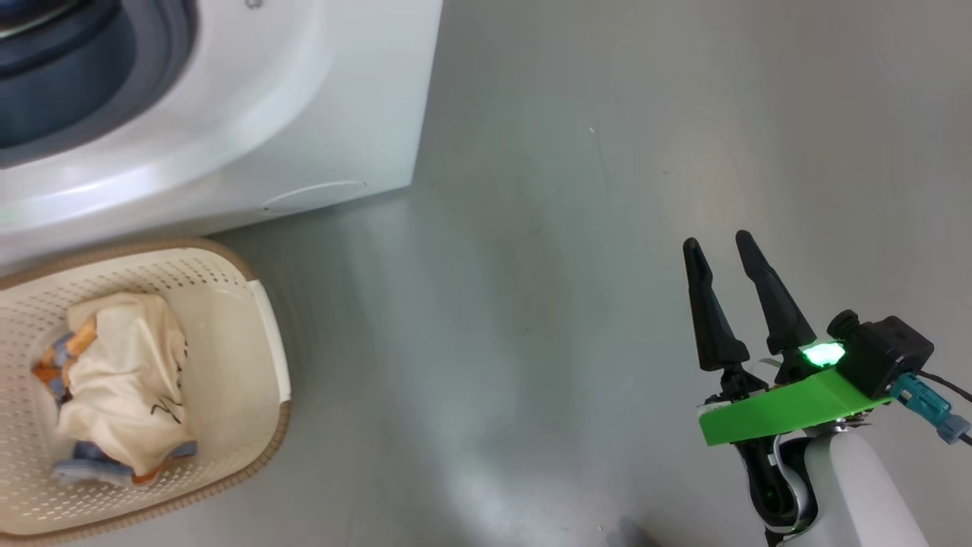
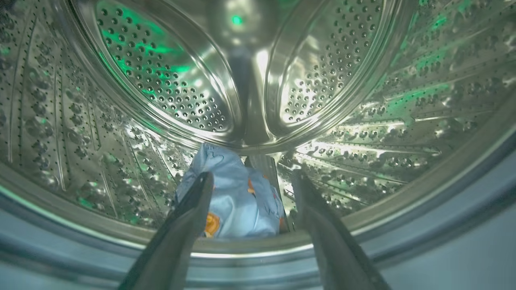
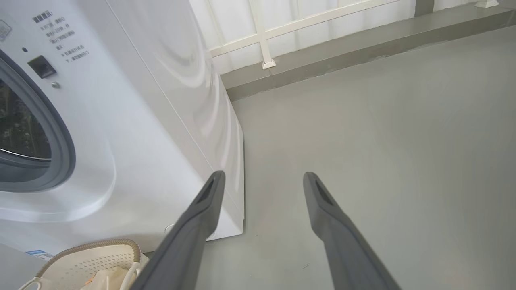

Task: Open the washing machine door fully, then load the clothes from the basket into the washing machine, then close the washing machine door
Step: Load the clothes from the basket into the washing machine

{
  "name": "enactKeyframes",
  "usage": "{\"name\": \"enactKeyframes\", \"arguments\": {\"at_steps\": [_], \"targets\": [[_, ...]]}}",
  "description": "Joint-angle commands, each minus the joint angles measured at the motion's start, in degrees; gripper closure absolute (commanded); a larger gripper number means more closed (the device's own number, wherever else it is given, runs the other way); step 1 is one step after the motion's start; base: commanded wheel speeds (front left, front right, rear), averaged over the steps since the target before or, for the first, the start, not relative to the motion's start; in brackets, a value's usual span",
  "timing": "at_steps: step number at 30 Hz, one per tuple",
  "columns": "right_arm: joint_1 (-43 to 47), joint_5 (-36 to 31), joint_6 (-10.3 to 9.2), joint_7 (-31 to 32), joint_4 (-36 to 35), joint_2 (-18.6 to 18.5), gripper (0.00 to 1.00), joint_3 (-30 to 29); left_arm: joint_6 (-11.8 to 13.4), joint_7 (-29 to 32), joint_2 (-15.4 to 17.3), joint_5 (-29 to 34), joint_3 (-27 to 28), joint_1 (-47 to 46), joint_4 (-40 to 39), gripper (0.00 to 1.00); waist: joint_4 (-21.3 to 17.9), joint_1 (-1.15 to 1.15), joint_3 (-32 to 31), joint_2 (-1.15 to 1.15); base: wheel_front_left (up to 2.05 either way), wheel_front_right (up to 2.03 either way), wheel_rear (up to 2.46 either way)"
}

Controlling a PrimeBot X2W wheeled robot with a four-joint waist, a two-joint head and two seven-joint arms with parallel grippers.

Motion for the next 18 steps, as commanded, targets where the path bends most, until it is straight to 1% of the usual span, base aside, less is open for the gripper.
{"name": "enactKeyframes", "arguments": {"at_steps": [1, 8, 13, 17, 18], "targets": [[1.25, -0.89, 0.09, -0.28, -0.83, 0.07, 0.00, 0.81, -0.08, -0.29, 1.96, -0.01, 2.47, 2.95, -1.88, 0.00, 1.03, 0.00, -1.65, 0.00, 0.00, 0.00, 0.00], [2.72, -2.18, 0.09, -0.28, 0.36, -0.20, 0.00, 0.12, -0.09, -0.29, -1.78, 0.98, 6.00, 13.09, -6.85, 0.00, 3.25, 0.00, -5.66, 0.00, 0.00, 0.00, 0.00], [3.78, -2.26, 0.09, -0.28, 0.89, -1.47, 0.00, -0.16, -0.09, -0.29, -3.72, 2.56, 7.73, 18.84, -10.96, 0.00, 4.85, 0.00, -7.98, 0.00, 0.00, 0.00, 0.00], [4.97, -2.23, 0.09, -0.28, 0.98, -2.68, 0.00, -0.42, -0.09, -0.29, -6.19, 3.81, 9.86, 24.10, -15.20, 0.00, 6.42, 0.00, -9.92, 0.00, 0.00, 0.00, 0.00], [5.45, -2.15, 0.09, -0.28, 1.04, -3.22, 0.00, -0.46, -0.09, -0.29, -7.13, 4.25, 10.50, 26.61, -17.08, 0.00, 6.98, 0.00, -10.80, 0.00, 0.00, 0.00, 0.00]]}}
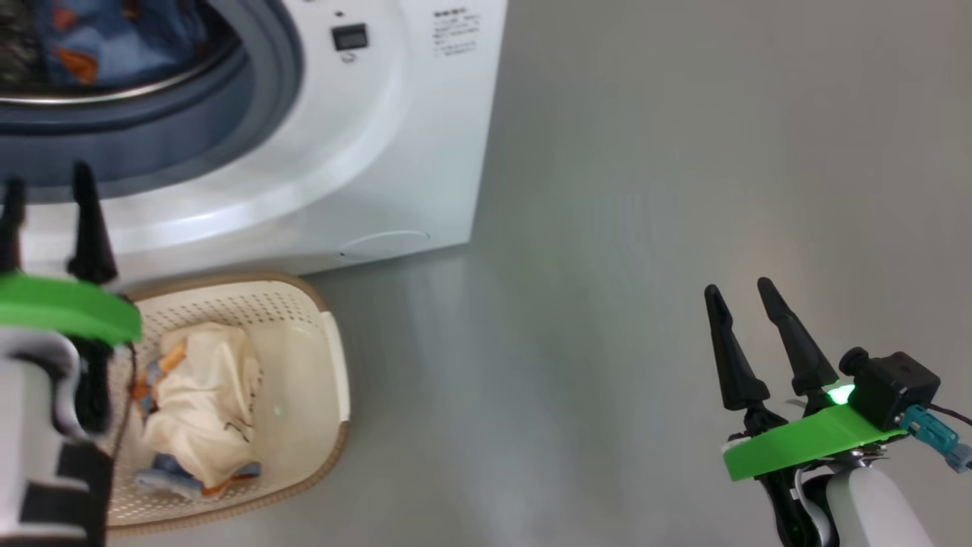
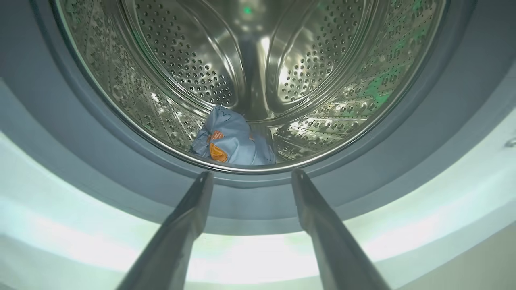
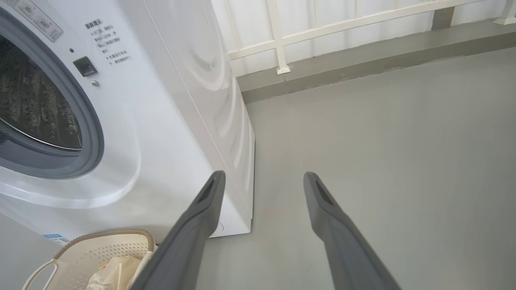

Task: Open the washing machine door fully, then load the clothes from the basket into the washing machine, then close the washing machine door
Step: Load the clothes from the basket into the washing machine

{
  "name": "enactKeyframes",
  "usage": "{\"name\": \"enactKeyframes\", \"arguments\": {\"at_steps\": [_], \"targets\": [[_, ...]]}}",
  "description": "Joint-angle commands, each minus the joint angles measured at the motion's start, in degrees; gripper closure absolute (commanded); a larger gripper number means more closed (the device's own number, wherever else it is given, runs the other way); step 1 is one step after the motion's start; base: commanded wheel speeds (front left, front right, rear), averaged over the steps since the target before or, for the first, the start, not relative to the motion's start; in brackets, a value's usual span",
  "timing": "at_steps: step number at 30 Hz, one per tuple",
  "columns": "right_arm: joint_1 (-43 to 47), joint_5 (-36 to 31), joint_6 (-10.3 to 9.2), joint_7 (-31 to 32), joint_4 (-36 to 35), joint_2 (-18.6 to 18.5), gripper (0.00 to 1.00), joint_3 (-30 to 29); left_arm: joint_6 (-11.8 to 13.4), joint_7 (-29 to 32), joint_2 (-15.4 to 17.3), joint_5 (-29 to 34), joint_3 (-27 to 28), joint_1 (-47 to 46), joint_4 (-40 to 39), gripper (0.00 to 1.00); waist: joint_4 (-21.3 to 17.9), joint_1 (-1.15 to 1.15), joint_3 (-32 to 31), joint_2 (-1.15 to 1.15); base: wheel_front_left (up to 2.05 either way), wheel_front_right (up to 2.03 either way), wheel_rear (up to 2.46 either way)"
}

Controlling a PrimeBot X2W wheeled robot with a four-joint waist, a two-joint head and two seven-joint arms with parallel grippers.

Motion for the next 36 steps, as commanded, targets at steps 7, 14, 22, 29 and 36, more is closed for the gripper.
{"name": "enactKeyframes", "arguments": {"at_steps": [7, 14, 22, 29, 36], "targets": [[2.44, 0.56, 0.09, -0.28, -0.78, -2.13, 0.00, 0.87, -0.09, -0.29, 0.20, 2.38, 2.92, 8.85, -7.25, 0.00, 3.17, 0.00, -4.57, 0.00, 0.00, 0.00, 0.00], [4.30, 1.28, 0.09, -0.28, 0.16, -3.77, 0.00, 1.03, -0.09, -0.29, -1.70, 4.43, 3.70, 17.22, -12.12, 0.00, 3.90, 0.00, -8.08, 0.00, 0.00, 0.00, 0.00], [6.83, 1.93, 0.09, -0.28, 0.59, -5.26, 0.00, 0.88, -0.09, -0.29, -3.56, 5.89, 5.43, 25.88, -16.93, 0.00, 4.64, 0.00, -12.24, 0.00, 0.00, 0.00, 0.00], [10.01, 2.58, 0.09, -0.28, 0.14, -6.22, 0.00, 0.40, -0.09, -0.29, -5.15, 6.30, 6.91, 32.30, -20.38, 0.00, 5.50, 0.00, -15.10, 0.00, 0.00, 0.00, 0.00], [13.07, 2.90, 0.09, -0.28, -0.37, -6.59, 0.00, -0.54, -0.09, -0.29, -6.19, 7.10, 8.72, 38.50, -24.77, 0.00, 5.98, 0.00, -17.08, 0.00, 0.00, 0.00, 0.00]]}}
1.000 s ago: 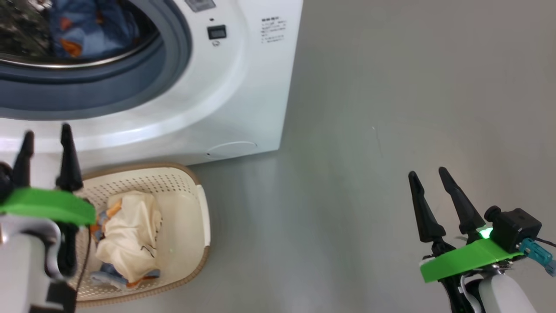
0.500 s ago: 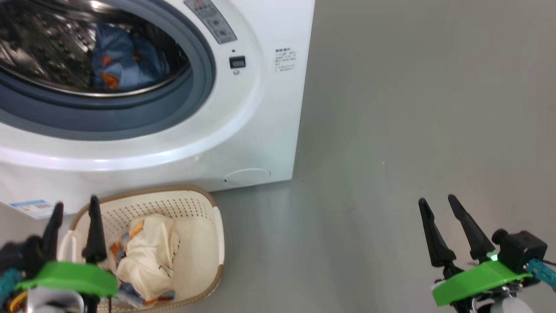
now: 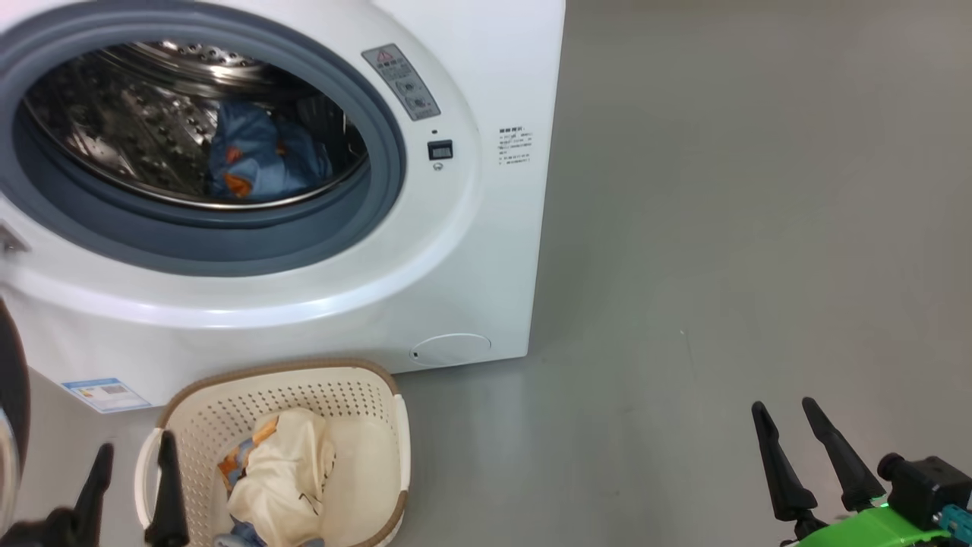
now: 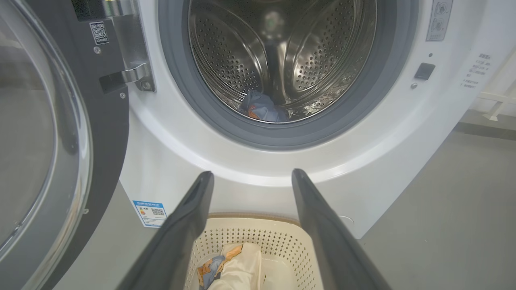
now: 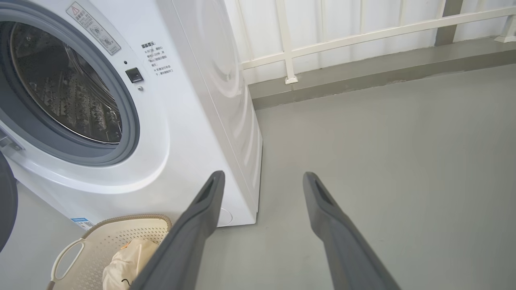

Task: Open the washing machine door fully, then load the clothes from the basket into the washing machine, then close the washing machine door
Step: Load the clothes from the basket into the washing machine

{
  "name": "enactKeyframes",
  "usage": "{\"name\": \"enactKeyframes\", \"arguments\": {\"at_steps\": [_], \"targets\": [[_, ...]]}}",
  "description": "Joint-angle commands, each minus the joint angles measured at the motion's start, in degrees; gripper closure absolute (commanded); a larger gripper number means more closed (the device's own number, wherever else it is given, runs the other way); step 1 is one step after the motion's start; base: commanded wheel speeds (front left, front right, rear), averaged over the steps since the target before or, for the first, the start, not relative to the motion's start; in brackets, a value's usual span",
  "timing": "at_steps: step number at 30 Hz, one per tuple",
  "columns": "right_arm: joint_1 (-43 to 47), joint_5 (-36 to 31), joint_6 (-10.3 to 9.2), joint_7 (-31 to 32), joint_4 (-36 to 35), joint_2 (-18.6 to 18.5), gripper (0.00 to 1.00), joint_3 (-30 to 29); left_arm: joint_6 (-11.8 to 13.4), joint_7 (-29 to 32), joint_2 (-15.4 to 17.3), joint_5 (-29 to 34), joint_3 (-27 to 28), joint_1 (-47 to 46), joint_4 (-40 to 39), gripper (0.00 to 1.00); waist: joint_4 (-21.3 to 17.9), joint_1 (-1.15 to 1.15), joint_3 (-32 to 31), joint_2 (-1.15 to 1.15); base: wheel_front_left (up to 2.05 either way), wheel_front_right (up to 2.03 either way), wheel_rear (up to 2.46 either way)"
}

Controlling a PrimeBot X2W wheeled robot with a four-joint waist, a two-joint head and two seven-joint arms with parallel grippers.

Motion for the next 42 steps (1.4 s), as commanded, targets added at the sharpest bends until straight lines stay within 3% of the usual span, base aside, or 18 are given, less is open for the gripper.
{"name": "enactKeyframes", "arguments": {"at_steps": [1, 25, 42], "targets": [[0.41, 0.23, 0.09, -0.28, -1.70, -1.18, 0.00, 0.70, -0.09, -0.30, 0.67, 0.52, 2.63, 0.13, -2.25, 0.00, 0.20, 0.00, -0.45, 0.00, 0.00, 0.00, 0.00], [-0.54, -0.12, 0.09, -0.28, -2.57, -0.34, 0.00, 0.81, -0.09, -0.30, -0.95, 0.27, 2.91, 0.35, -4.39, 0.00, -0.06, 0.00, 1.31, 0.00, 0.00, 0.00, 0.00], [-8.08, -1.48, 0.09, -0.28, -3.55, 2.59, 0.00, 2.25, -0.09, -0.30, 2.85, -3.33, -0.79, -10.23, 8.51, 0.00, -1.22, 0.00, 13.07, 0.00, 0.00, 0.00, 0.00]]}}
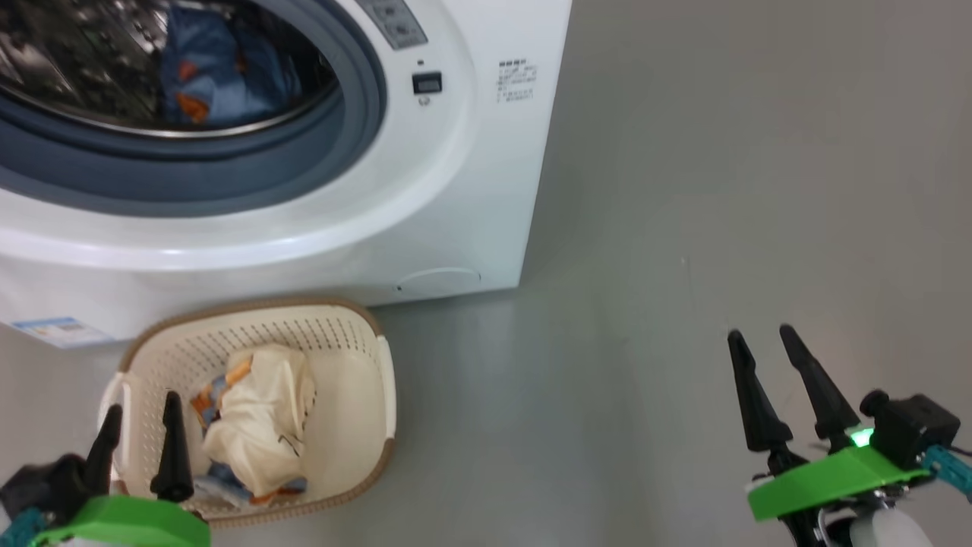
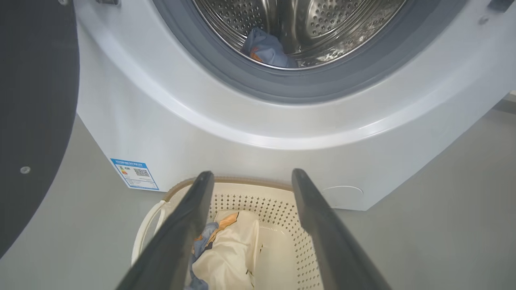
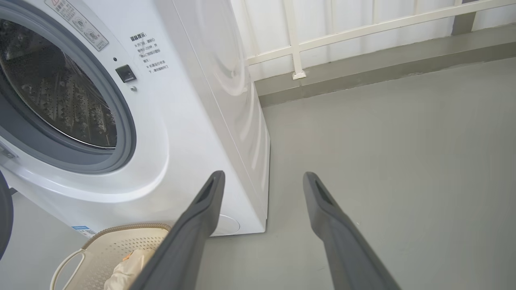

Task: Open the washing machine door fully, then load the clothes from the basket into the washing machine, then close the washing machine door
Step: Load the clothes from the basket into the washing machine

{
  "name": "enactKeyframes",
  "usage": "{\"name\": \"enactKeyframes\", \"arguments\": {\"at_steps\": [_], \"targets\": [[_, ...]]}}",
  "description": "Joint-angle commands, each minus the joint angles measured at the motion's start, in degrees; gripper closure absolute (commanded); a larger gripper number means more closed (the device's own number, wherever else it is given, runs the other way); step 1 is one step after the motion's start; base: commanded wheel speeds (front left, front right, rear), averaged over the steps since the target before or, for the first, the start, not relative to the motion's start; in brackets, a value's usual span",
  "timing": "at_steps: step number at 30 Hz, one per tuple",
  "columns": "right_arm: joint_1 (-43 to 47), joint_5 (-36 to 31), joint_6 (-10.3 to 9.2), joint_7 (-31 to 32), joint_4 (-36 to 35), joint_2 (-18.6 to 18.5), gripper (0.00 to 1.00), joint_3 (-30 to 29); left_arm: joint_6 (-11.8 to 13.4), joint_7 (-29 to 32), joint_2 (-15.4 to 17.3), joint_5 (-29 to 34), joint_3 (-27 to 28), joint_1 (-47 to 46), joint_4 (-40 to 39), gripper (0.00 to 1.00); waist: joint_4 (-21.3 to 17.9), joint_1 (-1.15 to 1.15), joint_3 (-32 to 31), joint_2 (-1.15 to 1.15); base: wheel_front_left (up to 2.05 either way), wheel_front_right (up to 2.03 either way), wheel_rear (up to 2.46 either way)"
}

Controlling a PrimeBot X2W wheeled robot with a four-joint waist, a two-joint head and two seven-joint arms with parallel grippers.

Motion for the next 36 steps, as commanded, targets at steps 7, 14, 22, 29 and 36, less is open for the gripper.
{"name": "enactKeyframes", "arguments": {"at_steps": [7, 14, 22, 29, 36], "targets": [[-5.29, -1.43, 0.09, -0.28, -1.79, 1.50, 0.00, 2.21, -0.09, -0.30, 4.27, -2.44, -0.72, -9.58, 11.07, 0.00, -1.55, 0.00, 10.22, 0.00, 0.00, 0.00, 0.00], [-9.87, -2.23, 0.09, -0.28, -1.94, 2.62, 0.00, 2.91, -0.09, -0.30, 6.59, -5.95, -4.91, -19.39, 23.40, 0.00, -2.22, 0.00, 17.10, 0.00, 0.00, 0.00, 0.00], [-13.41, -3.05, 0.09, -0.28, -2.82, 3.48, 0.00, 3.44, -0.09, -0.30, 8.95, -9.26, -9.92, -27.88, 32.33, 0.00, -2.72, 0.00, 22.90, 0.00, 0.00, 0.00, 0.00], [-14.83, -3.38, 0.09, -0.28, -3.15, 4.01, 0.00, 3.81, -0.09, -0.19, 10.48, -14.01, -16.46, -32.51, 40.09, 0.00, -3.46, 0.00, 25.43, 0.00, 0.00, 0.00, 0.00], [-15.54, -3.64, 0.09, -0.28, -3.86, 4.44, 0.00, 4.08, -0.09, 2.22, 13.19, -19.74, -22.73, -35.63, 42.59, 0.00, -4.14, 0.00, 27.93, 0.00, 0.00, 0.00, 0.00]]}}
